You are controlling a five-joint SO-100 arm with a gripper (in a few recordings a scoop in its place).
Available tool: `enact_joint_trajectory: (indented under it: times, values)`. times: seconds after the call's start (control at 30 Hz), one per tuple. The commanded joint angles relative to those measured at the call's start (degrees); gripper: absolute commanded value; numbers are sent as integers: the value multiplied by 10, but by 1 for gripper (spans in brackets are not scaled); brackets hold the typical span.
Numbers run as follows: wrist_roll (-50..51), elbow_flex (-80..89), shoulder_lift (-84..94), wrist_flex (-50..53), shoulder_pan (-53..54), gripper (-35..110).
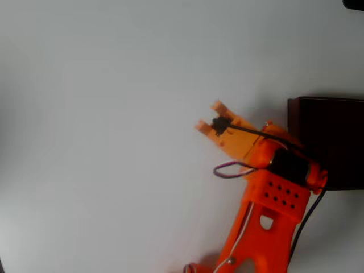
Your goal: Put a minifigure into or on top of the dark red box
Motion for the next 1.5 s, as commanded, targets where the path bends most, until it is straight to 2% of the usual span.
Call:
enact_joint_trajectory:
  times: [0.0, 0.47, 1.47]
  values:
    - [-1, 4, -5, -9, 17, 18]
    - [-2, 34, -41, -53, 24, 18]
    - [1, 19, -83, -64, 17, 16]
